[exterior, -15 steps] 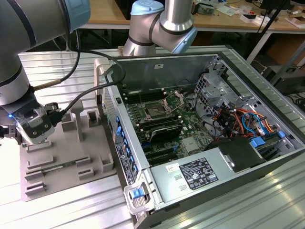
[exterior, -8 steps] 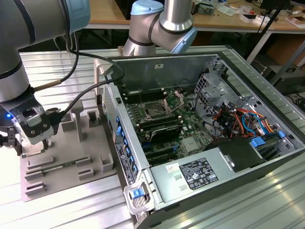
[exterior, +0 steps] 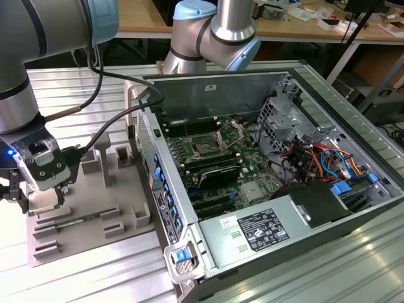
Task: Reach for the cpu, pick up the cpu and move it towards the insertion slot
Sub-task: 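Pick up the cpu and move it towards the insertion slot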
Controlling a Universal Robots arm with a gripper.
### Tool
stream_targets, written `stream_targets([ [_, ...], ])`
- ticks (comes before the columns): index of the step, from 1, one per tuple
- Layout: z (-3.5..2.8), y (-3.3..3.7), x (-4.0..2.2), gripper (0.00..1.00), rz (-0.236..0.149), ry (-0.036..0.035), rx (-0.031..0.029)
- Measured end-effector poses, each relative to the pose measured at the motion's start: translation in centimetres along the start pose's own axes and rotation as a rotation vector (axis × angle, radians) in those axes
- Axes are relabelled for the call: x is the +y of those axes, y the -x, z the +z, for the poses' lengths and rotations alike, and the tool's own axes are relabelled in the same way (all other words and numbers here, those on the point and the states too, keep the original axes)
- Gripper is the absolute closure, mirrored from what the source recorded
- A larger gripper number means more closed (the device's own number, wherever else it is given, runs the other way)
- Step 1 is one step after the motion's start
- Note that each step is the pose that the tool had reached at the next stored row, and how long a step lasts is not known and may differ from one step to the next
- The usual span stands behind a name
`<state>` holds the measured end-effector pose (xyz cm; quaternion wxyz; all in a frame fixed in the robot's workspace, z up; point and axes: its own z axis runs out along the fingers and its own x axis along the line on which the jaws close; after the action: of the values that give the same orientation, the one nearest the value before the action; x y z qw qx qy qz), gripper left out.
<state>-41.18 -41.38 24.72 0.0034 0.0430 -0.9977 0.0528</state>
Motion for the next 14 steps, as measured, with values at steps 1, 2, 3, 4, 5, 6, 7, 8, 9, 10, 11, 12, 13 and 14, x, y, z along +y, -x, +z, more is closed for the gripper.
stream_targets([
  [1, 0.0, 0.0, -0.01, 0.45, 0.0, 0.0322, -0.0029],
  [2, 0.0, 0.01, -0.02, 0.45, 0.0, 0.0466, -0.0043],
  [3, -0.03, 0.0, -0.01, 0.45, 0.0, 0.0505, -0.0045],
  [4, -0.03, 0.01, -0.02, 0.45, 0.0, 0.0506, -0.0046],
  [5, -0.04, 0.01, -0.02, 0.45, 0.0, 0.0506, -0.0047],
  [6, -0.04, 0.0, -0.02, 0.45, 0.0, 0.0506, -0.0046],
  [7, -0.04, 0.01, -0.02, 0.45, 0.0, 0.0506, -0.0046],
  [8, -0.05, 0.01, -0.02, 0.45, 0.0, 0.0506, -0.0046],
  [9, -0.05, 0.01, -0.02, 0.45, 0.0, 0.0506, -0.0045],
  [10, -0.07, 0.01, -0.02, 0.45, 0.0, 0.0505, -0.0045],
  [11, -0.16, 0.0, -0.03, 0.45, 0.0, 0.0504, -0.0044],
  [12, -0.2, 0.0, -0.04, 0.45, 0.0, 0.0505, -0.0045],
  [13, -0.25, 0.0, -0.04, 0.45, 0.0, 0.0505, -0.0045],
  [14, -0.29, 0.0, -0.05, 0.45, 0.0, 0.0505, -0.0046],
])
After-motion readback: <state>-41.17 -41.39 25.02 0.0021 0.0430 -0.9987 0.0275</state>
